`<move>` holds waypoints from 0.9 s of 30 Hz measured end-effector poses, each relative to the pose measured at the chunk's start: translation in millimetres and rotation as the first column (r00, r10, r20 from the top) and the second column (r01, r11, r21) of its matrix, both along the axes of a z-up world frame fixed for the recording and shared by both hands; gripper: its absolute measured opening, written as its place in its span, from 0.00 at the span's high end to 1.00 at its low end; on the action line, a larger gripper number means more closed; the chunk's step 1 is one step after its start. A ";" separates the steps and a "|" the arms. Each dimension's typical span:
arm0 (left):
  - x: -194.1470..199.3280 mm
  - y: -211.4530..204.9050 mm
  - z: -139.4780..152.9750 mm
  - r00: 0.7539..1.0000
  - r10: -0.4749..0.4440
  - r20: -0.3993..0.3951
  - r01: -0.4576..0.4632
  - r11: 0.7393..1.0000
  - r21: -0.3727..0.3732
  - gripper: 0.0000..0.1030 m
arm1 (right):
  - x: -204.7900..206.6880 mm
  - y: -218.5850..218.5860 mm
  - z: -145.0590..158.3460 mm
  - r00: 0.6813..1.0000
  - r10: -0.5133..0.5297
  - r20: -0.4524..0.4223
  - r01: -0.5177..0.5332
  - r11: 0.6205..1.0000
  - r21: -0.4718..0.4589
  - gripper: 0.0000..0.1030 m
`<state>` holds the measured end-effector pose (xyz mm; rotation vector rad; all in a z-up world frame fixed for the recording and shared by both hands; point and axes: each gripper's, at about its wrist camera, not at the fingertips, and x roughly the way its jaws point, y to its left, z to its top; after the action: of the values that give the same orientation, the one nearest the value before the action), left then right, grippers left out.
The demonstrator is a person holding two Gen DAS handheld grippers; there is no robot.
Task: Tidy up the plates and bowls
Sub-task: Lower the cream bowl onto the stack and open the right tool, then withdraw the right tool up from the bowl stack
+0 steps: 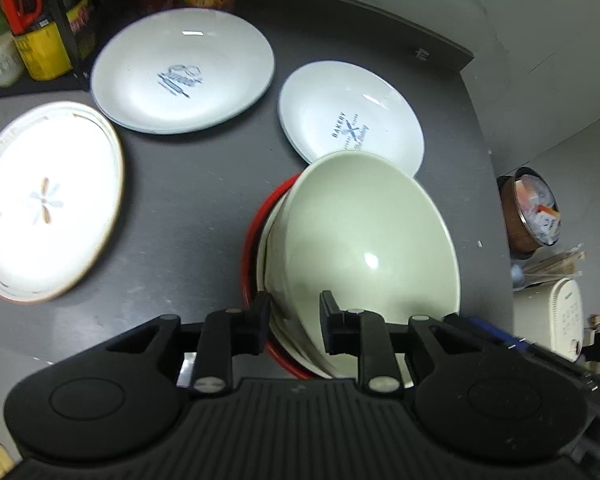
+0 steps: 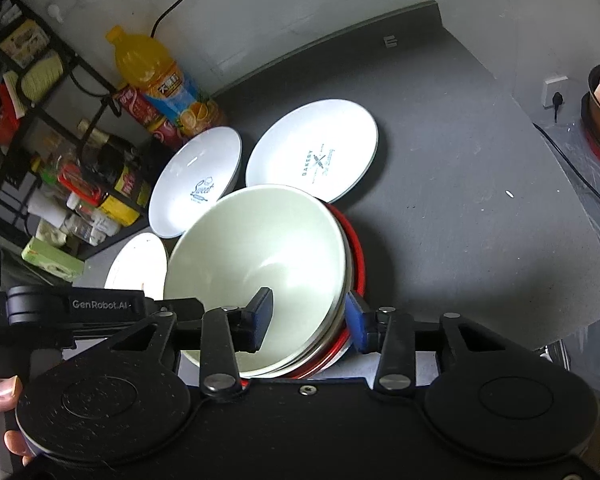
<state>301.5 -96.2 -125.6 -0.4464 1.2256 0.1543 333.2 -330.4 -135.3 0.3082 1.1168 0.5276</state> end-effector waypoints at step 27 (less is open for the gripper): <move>-17.2 73.1 34.8 0.995 0.047 0.083 -0.046 0.999 -0.015 0.51 | -9.6 70.9 48.3 0.994 0.037 0.103 -0.034 0.999 -0.035 0.32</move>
<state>284.2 -23.1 -90.9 -0.4885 1.1352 0.1663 323.6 -259.5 -87.1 0.2296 1.0309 0.5500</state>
